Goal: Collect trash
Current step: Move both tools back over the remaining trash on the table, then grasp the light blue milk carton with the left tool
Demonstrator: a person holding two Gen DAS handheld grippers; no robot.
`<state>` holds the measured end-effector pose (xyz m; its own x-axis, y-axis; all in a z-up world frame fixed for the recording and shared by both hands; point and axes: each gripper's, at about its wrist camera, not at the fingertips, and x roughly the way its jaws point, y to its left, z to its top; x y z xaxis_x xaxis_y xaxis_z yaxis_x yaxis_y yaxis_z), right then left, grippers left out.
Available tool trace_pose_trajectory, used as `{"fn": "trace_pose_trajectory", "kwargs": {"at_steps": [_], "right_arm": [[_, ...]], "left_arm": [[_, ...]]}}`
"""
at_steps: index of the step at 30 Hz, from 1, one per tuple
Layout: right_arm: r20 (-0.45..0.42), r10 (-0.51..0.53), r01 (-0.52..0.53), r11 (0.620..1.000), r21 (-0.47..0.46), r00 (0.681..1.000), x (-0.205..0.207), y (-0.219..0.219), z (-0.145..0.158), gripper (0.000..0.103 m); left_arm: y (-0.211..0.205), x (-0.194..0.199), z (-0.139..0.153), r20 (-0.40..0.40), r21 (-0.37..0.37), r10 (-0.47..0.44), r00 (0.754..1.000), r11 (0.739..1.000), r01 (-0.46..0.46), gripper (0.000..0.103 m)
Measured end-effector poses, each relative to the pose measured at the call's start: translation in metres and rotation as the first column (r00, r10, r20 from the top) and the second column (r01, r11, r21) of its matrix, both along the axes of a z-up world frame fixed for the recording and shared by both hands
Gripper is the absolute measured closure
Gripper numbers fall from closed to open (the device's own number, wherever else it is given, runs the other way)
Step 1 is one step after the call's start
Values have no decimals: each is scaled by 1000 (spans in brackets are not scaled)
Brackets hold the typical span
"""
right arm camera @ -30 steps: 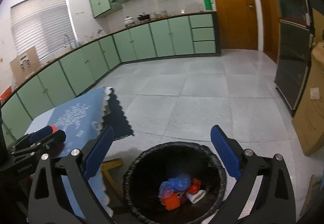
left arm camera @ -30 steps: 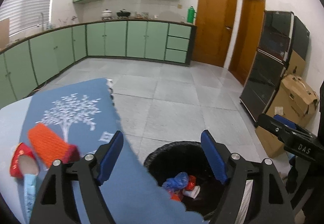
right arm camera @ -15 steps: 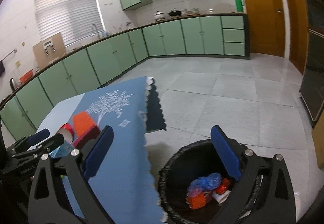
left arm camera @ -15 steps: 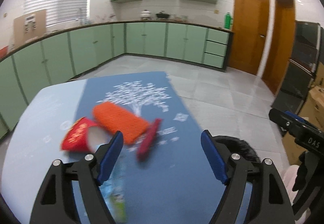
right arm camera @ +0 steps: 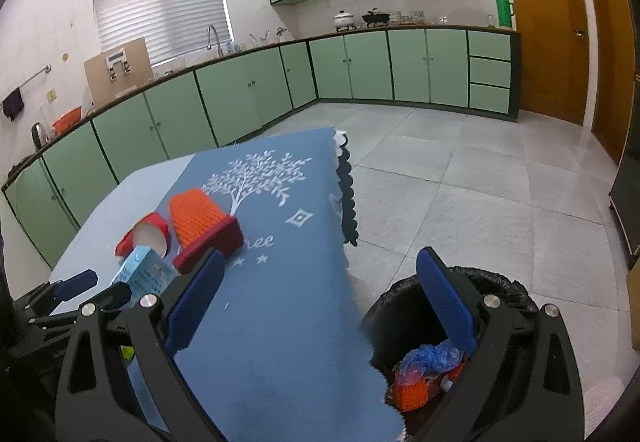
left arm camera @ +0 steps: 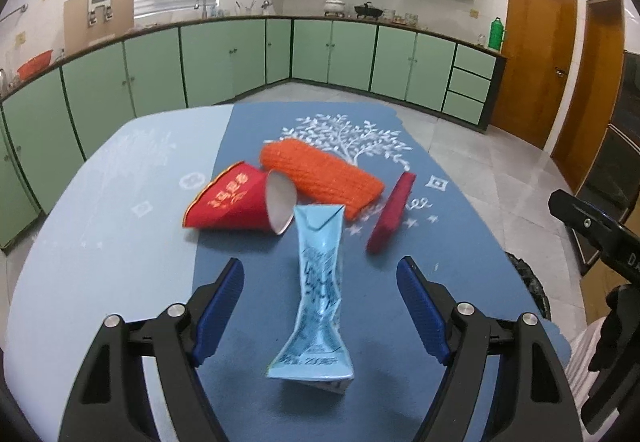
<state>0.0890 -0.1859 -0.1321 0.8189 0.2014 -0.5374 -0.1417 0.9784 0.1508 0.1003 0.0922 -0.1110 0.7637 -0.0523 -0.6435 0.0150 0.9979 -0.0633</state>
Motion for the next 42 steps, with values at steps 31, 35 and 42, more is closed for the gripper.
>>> {"fn": "trace_pose_trajectory", "kwargs": {"at_steps": [31, 35, 42], "right_arm": [[-41, 82, -84, 996, -34, 996, 13, 48, -13, 9], [-39, 89, -90, 996, -29, 995, 21, 67, -14, 9], [-57, 126, -128, 991, -30, 990, 33, 102, -16, 9]], "left_arm": [[13, -3, -4, -24, -43, 59, 998, 997, -60, 76], [24, -8, 5, 16, -24, 82, 997, 996, -81, 77], [45, -7, -9, -42, -36, 106, 993, 994, -108, 78]]}}
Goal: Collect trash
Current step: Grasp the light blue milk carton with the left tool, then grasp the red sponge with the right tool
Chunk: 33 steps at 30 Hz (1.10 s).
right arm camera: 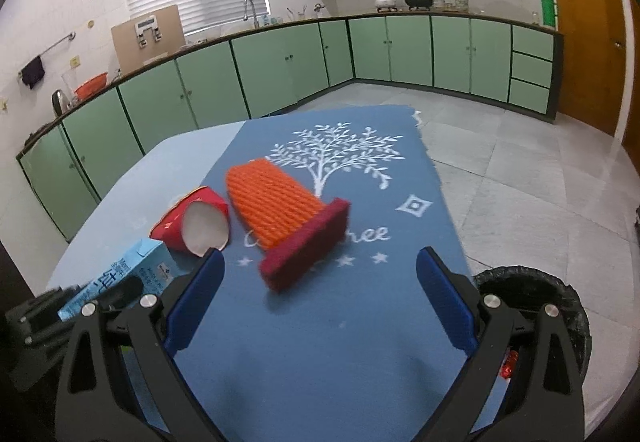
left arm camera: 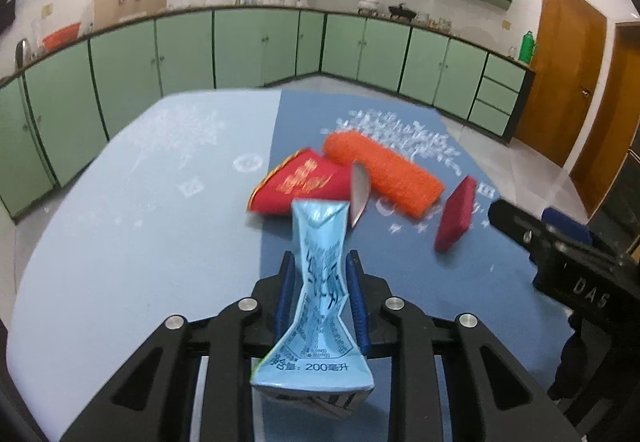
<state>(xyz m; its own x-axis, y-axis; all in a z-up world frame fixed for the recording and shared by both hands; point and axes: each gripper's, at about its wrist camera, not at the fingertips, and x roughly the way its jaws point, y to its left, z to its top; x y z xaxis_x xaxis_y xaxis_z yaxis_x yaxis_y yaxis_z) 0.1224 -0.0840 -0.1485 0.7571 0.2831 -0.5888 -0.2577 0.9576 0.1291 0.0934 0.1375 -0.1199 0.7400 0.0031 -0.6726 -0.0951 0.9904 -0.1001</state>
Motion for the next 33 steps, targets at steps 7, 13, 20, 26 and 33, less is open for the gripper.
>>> {"fn": "trace_pose_trajectory", "kwargs": {"at_steps": [7, 13, 20, 26, 33], "right_arm": [[-13, 1, -1, 1000, -20, 1000, 2, 5, -3, 9], [-13, 1, -1, 999, -39, 1000, 7, 14, -3, 9], [-19, -23, 21, 996, -82, 1000, 13, 30, -9, 9], [-32, -49, 45, 994, -100, 998, 23, 36, -11, 18], [-88, -49, 41, 995, -87, 995, 35, 32, -19, 39]], "left_arm": [[11, 12, -18, -77, -71, 4, 997, 997, -9, 77], [15, 16, -21, -81, -93, -6, 997, 996, -1, 88], [20, 10, -6, -26, -43, 26, 999, 999, -27, 89], [28, 21, -3, -32, -26, 45, 998, 999, -46, 89], [31, 26, -5, -35, -11, 42, 998, 999, -43, 89]]}}
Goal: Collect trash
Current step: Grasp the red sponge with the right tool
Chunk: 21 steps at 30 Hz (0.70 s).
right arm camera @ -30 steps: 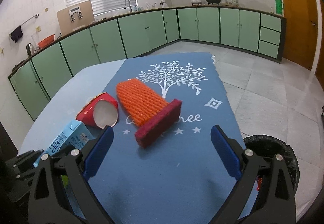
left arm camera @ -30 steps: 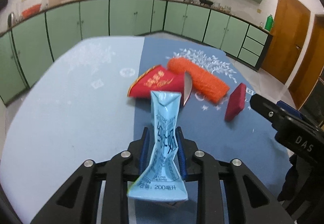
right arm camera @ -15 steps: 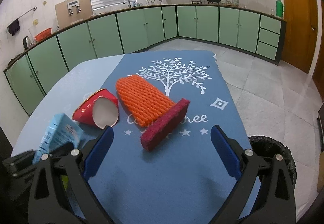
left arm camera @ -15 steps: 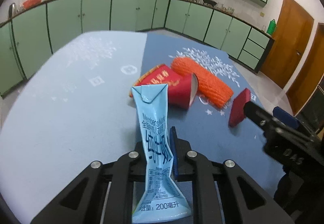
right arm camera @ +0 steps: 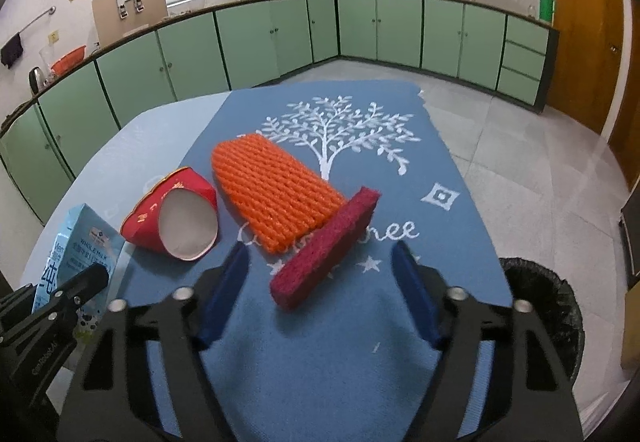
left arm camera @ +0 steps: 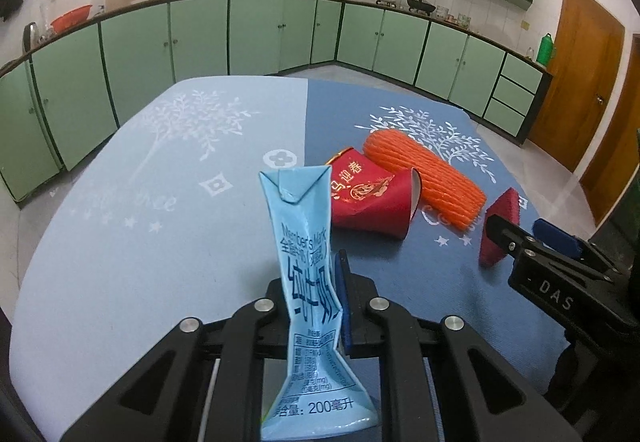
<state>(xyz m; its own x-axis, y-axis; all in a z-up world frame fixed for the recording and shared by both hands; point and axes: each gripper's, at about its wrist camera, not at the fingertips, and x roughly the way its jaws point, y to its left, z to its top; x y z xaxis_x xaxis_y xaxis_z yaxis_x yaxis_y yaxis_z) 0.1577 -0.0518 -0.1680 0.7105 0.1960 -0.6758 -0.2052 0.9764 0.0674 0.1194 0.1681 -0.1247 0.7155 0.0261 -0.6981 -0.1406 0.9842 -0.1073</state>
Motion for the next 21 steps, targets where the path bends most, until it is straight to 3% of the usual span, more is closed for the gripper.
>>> {"fn": "trace_pose_trajectory", "kwargs": {"at_steps": [6, 10, 13, 21], "right_arm": [[-44, 61, -59, 997, 55, 997, 0, -5, -2, 70], [-50, 108, -104, 992, 79, 993, -6, -10, 1, 85], [-41, 140, -137, 987, 80, 989, -13, -14, 7, 91], [2, 174, -174, 983, 66, 985, -31, -24, 26, 91]], "left_arm": [[-2, -1, 1, 1, 4, 0, 1000, 1000, 0, 89], [-6, -2, 2, 0, 2, -9, 1000, 1000, 9, 89], [-11, -4, 2, 3, 4, -17, 1000, 1000, 17, 89], [-28, -8, 11, 19, -4, -60, 998, 998, 60, 89]]}}
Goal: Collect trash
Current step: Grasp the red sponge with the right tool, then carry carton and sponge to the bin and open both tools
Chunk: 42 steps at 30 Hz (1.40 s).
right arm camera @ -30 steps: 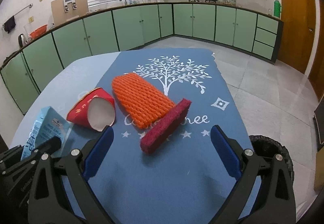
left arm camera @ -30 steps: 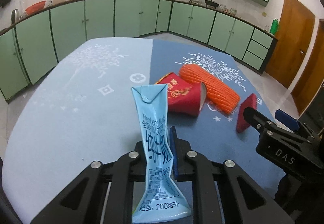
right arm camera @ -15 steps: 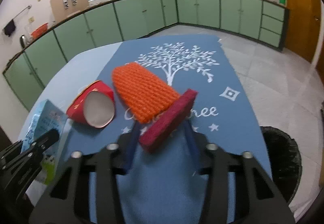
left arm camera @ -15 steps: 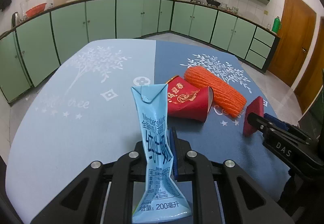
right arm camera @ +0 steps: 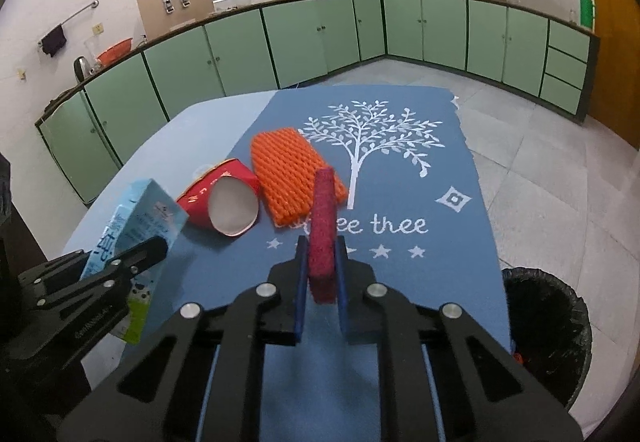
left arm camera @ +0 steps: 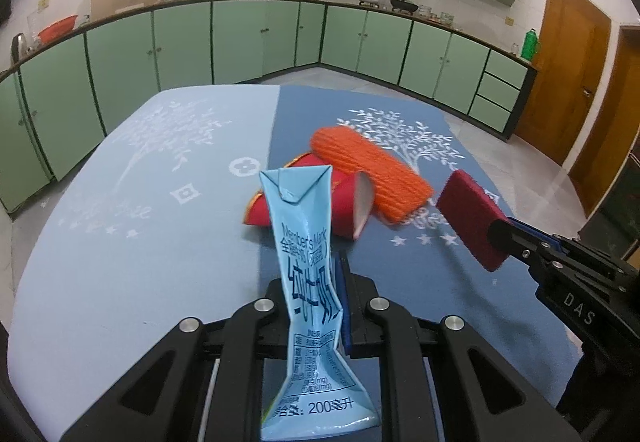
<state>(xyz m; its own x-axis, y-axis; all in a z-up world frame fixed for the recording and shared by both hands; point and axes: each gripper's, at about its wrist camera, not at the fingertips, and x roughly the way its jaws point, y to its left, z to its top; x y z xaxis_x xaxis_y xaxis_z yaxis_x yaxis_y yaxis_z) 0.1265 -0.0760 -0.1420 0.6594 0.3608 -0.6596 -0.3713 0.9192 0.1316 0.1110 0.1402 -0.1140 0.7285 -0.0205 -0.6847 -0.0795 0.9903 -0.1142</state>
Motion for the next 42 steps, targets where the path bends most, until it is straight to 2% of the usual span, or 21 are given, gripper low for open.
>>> {"fn": "trace_pose_trajectory", "kwargs": {"at_steps": [22, 32, 42], "right_arm": [[114, -82, 73, 994, 77, 990, -29, -65, 58, 91], [150, -154, 142, 986, 86, 977, -44, -107, 69, 91], [164, -242, 231, 969, 83, 956, -59, -151, 68, 91]], "left_arm": [[-61, -8, 44, 96, -2, -113, 989, 994, 114, 89], [-94, -9, 55, 123, 7, -189, 974, 982, 190, 89], [-138, -4, 63, 139, 10, -290, 947, 956, 292, 89]]}}
